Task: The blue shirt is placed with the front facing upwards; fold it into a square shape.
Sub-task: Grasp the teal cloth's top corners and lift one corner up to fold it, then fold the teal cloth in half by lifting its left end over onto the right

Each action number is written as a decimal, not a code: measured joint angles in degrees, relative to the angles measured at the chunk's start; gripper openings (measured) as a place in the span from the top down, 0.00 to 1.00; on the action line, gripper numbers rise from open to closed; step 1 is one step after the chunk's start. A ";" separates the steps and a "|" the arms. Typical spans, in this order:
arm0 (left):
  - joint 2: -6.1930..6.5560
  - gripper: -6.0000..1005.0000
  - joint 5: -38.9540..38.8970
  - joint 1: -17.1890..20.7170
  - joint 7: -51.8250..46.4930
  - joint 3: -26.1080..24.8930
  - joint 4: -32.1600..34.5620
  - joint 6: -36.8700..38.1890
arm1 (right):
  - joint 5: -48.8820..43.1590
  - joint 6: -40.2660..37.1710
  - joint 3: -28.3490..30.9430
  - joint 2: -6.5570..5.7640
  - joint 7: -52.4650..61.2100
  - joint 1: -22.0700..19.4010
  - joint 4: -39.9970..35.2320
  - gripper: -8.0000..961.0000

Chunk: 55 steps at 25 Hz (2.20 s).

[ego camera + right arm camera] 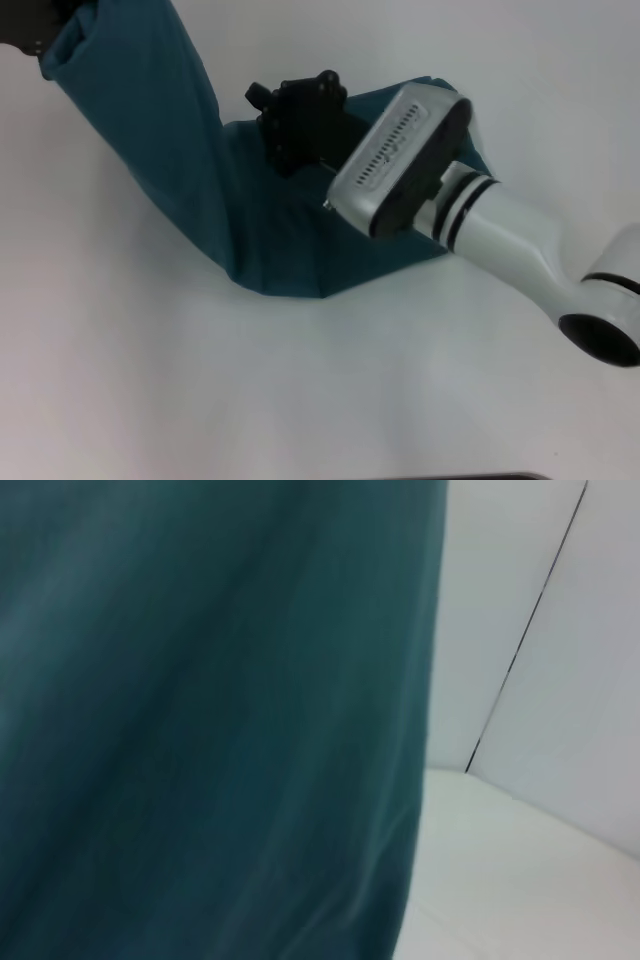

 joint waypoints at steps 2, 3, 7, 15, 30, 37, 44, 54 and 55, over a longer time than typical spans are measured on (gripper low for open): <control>-0.17 0.97 -0.05 -0.32 -0.04 0.03 0.01 0.02 | 0.03 2.85 -0.04 0.21 0.10 1.42 -0.14 0.98; -0.25 0.97 -0.06 -0.49 -0.04 0.03 0.02 0.07 | 0.02 3.90 -0.30 0.22 0.24 2.12 -0.06 0.98; -0.65 0.97 -0.09 -0.96 0.06 0.04 0.02 0.40 | -0.02 7.98 -2.56 0.25 0.62 5.67 1.03 0.98; -0.60 0.97 -0.12 -0.93 0.37 0.00 0.04 -0.13 | -0.01 11.10 -5.92 0.19 1.62 9.00 2.61 0.98; 1.15 0.97 2.01 -0.25 0.75 1.73 2.22 -6.97 | -11.46 -6.26 0.97 -7.55 -6.89 -26.60 23.76 0.99; 2.02 0.97 3.39 -0.27 0.91 1.73 3.53 -9.03 | -15.29 12.35 7.51 -11.19 -7.36 -37.67 40.00 0.99; 2.31 0.97 4.33 -0.13 1.02 1.70 3.92 -9.53 | -15.06 36.27 11.95 -18.57 5.58 -39.49 56.89 0.99; 2.14 0.97 4.33 0.51 1.20 1.71 3.84 -9.51 | -8.65 61.34 33.74 -18.43 20.41 -41.05 69.68 0.98; 2.09 0.97 4.33 0.58 1.33 1.72 3.73 -9.54 | -4.91 69.17 40.07 -16.62 19.33 -39.61 70.38 0.98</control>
